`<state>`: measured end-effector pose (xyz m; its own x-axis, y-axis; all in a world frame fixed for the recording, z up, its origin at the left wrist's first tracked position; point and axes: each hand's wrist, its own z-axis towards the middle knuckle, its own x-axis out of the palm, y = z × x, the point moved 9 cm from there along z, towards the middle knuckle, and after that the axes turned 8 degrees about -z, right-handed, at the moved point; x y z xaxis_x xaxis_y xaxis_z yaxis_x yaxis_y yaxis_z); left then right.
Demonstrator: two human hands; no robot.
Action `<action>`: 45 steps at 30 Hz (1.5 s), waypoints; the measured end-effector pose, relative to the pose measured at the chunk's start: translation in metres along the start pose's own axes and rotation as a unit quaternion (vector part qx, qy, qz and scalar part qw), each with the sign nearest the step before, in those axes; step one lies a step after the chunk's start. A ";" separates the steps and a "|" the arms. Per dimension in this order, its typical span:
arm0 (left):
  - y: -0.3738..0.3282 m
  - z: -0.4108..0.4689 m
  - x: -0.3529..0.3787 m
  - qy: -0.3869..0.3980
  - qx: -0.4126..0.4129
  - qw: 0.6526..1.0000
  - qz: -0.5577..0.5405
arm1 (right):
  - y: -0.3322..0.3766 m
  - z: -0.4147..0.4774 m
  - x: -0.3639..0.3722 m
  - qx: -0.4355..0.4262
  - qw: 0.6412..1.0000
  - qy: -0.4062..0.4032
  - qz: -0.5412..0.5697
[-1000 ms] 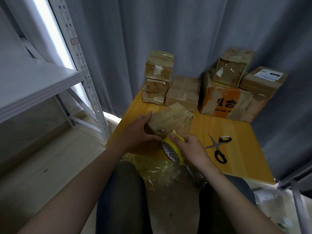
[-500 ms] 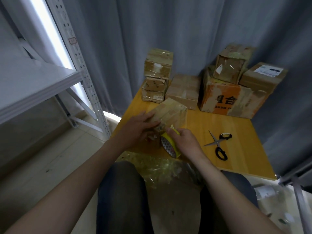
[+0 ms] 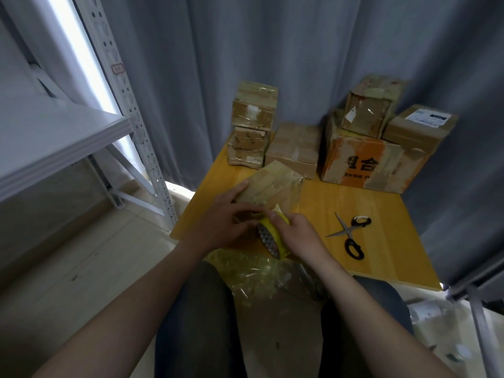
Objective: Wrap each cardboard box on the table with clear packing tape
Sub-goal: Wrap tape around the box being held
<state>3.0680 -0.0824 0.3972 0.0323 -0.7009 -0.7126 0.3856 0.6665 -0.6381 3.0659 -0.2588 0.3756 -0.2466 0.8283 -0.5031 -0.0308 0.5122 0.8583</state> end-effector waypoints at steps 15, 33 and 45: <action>0.021 0.014 0.002 -0.028 -0.213 0.900 -0.380 | 0.075 0.008 -0.026 -0.174 0.979 -0.009 0.104; 0.044 0.030 -0.001 -0.012 -0.137 0.985 -0.105 | 0.086 0.008 -0.027 -0.014 0.990 -0.009 0.140; 0.038 0.039 -0.003 0.042 -0.074 0.993 -0.082 | 0.053 -0.040 -0.002 -0.001 0.996 0.010 0.093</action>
<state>3.1190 -0.0649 0.3864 -0.0983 -0.7835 -0.6135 0.2399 0.5797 -0.7787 3.0263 -0.2425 0.4258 -0.2680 0.9038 -0.3336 0.0146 0.3500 0.9366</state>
